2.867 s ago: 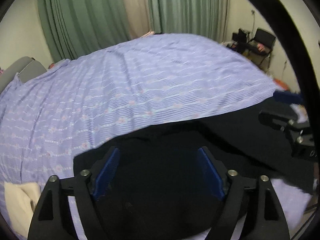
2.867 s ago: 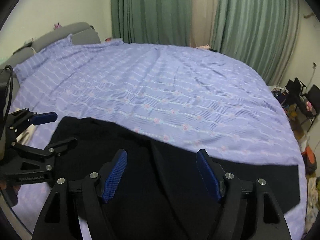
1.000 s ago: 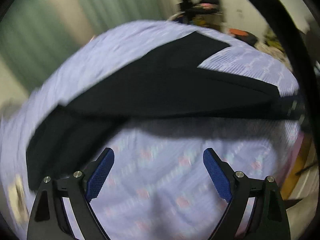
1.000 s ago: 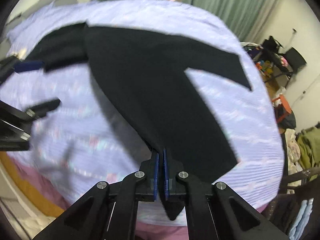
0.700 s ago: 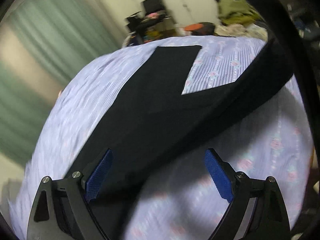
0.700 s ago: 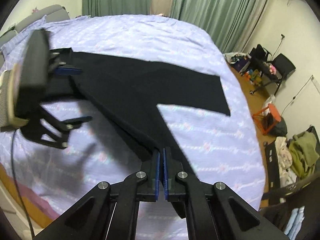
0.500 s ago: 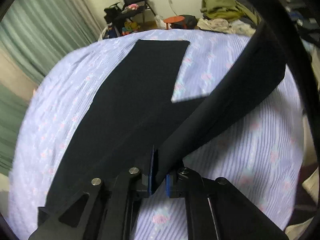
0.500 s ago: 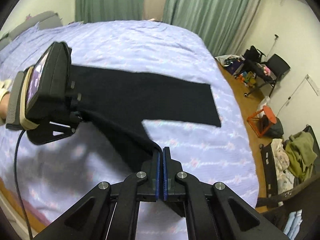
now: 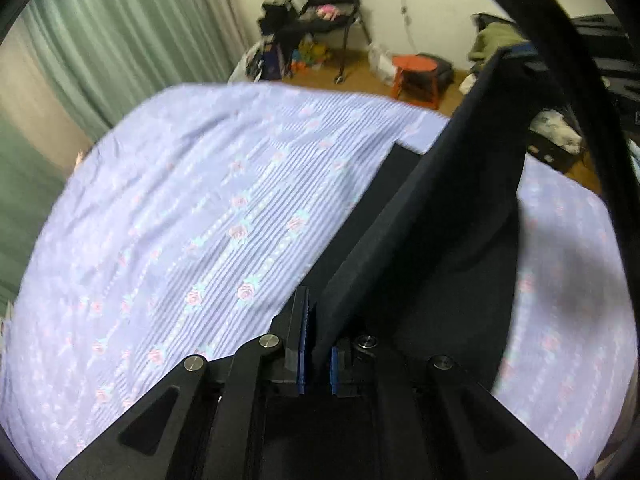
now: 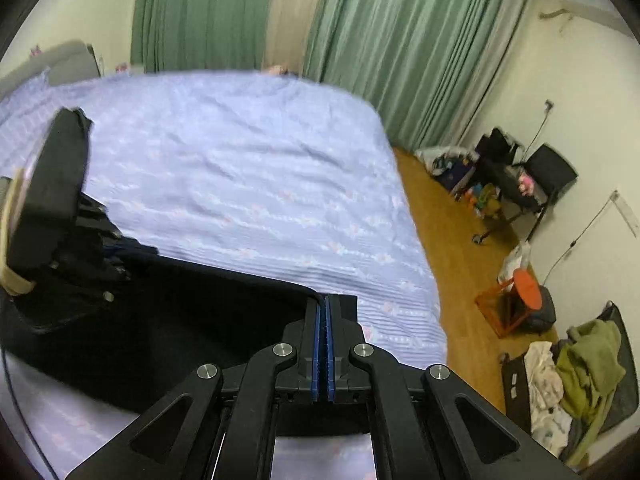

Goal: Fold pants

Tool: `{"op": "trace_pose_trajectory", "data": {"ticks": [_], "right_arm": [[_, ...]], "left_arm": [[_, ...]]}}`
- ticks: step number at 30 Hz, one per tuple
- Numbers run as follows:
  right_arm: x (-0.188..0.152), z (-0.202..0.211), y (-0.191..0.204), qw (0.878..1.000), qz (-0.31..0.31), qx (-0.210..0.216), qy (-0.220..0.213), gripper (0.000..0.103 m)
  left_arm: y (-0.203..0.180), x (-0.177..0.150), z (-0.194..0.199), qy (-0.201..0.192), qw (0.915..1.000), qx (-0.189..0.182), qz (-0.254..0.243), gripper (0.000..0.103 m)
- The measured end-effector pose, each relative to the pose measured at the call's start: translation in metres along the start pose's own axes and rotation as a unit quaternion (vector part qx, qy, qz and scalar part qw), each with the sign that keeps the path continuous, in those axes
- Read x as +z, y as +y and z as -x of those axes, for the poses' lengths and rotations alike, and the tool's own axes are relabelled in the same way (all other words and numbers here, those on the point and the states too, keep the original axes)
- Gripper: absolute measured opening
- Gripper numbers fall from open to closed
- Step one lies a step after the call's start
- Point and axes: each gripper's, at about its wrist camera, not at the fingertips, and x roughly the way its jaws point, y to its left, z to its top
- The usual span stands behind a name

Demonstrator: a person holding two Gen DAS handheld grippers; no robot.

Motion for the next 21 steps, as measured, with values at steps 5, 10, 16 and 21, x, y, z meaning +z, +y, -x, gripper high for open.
{"op": "trace_pose_trajectory", "data": {"ticks": [5,10,16,21], "right_arm": [[0.008,-0.075,-0.008,0.998,-0.010,-0.026,0.054,0.006],[0.001,-0.064,-0.028,0.990,-0.070,-0.121,0.015,0.065],[-0.015,0.031,-0.014,0.994,-0.072,-0.077,-0.041,0.073],[-0.036,0.121,0.014,0.993,-0.082,-0.026,-0.075,0.077]], "left_arm": [[0.005,-0.001,-0.031,0.030,0.9988,0.009,0.037,0.042],[0.002,0.010,0.002,-0.039,0.9942,0.047,0.089,0.077],[-0.008,-0.022,0.095,-0.104,0.9817,0.044,0.153,0.085],[-0.028,-0.084,0.184,-0.120,0.9661,0.059,0.221,0.087]]}}
